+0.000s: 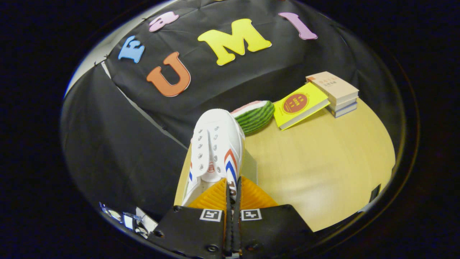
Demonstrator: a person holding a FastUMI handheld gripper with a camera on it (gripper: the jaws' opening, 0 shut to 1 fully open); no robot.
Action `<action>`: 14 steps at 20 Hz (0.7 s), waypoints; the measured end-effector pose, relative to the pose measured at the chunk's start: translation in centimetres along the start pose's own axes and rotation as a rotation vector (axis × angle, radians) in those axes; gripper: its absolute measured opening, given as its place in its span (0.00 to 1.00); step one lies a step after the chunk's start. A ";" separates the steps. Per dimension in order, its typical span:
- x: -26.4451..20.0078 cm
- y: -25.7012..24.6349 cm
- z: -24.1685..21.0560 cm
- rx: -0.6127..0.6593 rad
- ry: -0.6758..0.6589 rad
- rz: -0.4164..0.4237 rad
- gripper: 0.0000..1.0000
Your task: Open the storage box then place both shoes into the box .Put the left shoe in first, then the right shoe, with the right side of both shoes facing outward in a uniform manner.
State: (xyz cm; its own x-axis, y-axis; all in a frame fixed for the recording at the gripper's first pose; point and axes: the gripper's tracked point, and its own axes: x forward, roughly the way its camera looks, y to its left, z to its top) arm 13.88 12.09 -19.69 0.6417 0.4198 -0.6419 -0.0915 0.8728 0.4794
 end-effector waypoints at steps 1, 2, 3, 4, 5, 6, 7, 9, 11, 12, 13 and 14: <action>0.8 0.4 -0.6 0.023 -0.004 0.000 0.06; 1.5 0.8 -1.0 0.034 -0.014 -0.005 0.06; 2.1 1.0 -1.4 0.031 -0.027 -0.016 0.06; 2.7 1.2 -1.8 0.020 -0.038 -0.026 0.06; 3.2 1.3 -2.3 0.017 -0.046 -0.033 0.06; 3.8 1.6 -2.8 0.015 -0.049 -0.034 0.06; 4.3 1.7 -3.2 0.012 -0.049 -0.034 0.06; 5.4 1.5 -3.8 0.005 -0.036 -0.047 0.06; 6.2 0.9 -4.3 -0.001 -0.036 -0.077 0.06; 6.6 0.7 -4.4 -0.012 -0.039 -0.088 0.06; 6.9 0.5 -4.8 -0.013 -0.036 -0.097 0.06; 7.4 0.2 -4.9 -0.010 -0.037 -0.103 0.06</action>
State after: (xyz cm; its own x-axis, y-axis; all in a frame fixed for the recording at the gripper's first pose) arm 14.86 16.62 -27.30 0.6761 0.3180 -0.6647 -0.0309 0.9135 0.4056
